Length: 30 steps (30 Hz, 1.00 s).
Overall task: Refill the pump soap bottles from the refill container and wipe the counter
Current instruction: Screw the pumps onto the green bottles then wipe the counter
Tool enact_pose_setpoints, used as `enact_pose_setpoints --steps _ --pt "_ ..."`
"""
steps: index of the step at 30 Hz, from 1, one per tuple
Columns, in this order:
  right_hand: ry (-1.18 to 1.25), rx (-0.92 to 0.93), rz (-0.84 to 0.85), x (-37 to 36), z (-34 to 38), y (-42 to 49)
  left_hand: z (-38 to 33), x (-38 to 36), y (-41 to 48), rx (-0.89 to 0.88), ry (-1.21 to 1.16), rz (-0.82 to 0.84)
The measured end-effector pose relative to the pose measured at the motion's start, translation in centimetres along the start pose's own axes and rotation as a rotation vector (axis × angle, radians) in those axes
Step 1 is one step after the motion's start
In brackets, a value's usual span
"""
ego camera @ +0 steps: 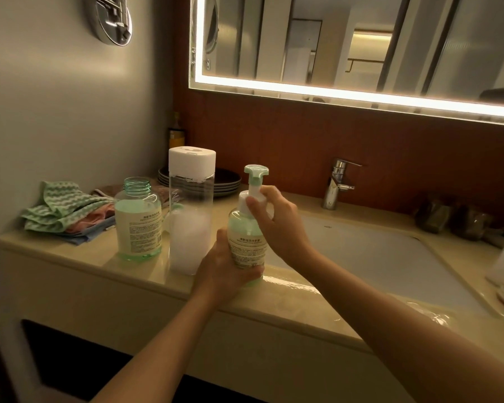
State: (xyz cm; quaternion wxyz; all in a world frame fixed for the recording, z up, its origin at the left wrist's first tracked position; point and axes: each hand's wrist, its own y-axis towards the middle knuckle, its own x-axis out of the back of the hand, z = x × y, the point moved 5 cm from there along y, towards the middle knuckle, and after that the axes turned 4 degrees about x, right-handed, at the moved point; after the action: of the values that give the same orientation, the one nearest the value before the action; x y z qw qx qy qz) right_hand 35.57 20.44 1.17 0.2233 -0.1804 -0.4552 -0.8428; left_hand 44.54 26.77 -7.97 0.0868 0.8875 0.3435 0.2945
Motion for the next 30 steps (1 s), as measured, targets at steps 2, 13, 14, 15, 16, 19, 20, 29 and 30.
enact_pose_setpoints --steps 2,13,14,15,16,19,20,29,30 --pt "-0.039 -0.067 -0.052 0.1 -0.2 0.4 0.0 0.0 -0.1 0.003 0.001 -0.002" --pt "-0.024 0.019 -0.052 -0.4 -0.5 -0.8 -0.1 0.0 0.0 0.007 0.022 -0.005" --pt "-0.019 0.017 -0.087 -0.1 -0.6 -0.8 -0.2 0.0 0.0 0.007 0.022 -0.001" --pt "-0.007 0.005 -0.114 0.2 -0.7 -0.6 -0.1 0.0 0.0 0.005 0.021 0.001" --pt "0.009 -0.010 -0.129 0.2 -0.7 -0.4 -0.1 0.0 0.0 0.004 0.019 0.001" --pt "0.066 -0.072 -0.103 0.0 -0.5 0.0 -0.2 0.0 -0.1 0.004 0.021 0.002" --pt "0.094 -0.084 -0.074 -0.2 -0.3 0.1 -0.2 0.1 -0.1 0.003 0.025 0.001" --pt "0.081 -0.013 -0.048 -0.7 0.0 -0.3 -0.1 0.0 0.0 -0.010 0.017 -0.008" --pt "0.044 -0.004 -0.070 -0.5 0.0 -0.2 -0.1 0.0 0.0 -0.008 0.015 -0.009"
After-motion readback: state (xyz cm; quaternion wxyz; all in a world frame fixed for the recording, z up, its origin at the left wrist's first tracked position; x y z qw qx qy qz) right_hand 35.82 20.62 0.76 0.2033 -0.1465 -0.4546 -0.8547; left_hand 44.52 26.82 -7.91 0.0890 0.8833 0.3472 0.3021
